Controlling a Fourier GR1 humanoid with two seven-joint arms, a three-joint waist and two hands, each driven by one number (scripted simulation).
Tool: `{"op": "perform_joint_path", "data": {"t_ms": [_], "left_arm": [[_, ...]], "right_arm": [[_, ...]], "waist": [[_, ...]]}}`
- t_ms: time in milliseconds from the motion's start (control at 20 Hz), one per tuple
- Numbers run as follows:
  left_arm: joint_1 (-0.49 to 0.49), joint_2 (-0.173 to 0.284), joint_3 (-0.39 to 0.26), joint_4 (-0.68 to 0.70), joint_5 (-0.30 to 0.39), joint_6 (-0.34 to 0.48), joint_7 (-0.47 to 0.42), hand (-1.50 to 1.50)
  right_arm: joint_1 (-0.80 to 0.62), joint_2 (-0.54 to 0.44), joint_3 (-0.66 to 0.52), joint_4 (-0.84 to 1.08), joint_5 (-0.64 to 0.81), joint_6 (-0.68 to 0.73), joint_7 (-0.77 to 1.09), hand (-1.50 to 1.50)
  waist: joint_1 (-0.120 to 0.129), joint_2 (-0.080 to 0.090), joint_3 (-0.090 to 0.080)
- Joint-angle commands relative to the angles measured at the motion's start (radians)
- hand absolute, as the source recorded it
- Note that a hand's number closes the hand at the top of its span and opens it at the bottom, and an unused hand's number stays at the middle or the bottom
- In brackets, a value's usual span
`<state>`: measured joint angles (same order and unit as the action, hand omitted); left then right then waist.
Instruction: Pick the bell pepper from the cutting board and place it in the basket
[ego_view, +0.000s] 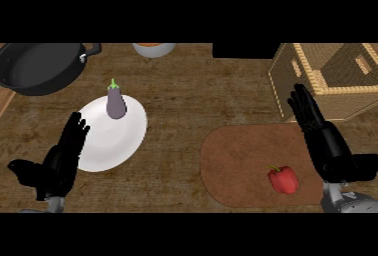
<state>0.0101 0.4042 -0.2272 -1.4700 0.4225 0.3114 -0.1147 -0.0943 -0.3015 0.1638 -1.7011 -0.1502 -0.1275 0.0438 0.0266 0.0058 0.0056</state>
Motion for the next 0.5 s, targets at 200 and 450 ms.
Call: {"op": "perform_joint_path", "data": {"t_ms": [200, 450], "left_arm": [[-0.117, 0.118, 0.025, 0.022, -0.042, -0.036, 0.093, 0.00], [-0.119, 0.130, 0.006, 0.049, -0.018, -0.085, 0.149, 0.00]], "right_arm": [[-0.269, -0.043, 0.014, -0.015, -0.250, 0.410, -0.163, 1.50], [-0.327, -0.210, 0.232, -0.195, 0.085, 0.625, -0.401, -1.50]], "waist": [[0.022, 0.013, 0.003], [0.000, -0.006, -0.001]]}}
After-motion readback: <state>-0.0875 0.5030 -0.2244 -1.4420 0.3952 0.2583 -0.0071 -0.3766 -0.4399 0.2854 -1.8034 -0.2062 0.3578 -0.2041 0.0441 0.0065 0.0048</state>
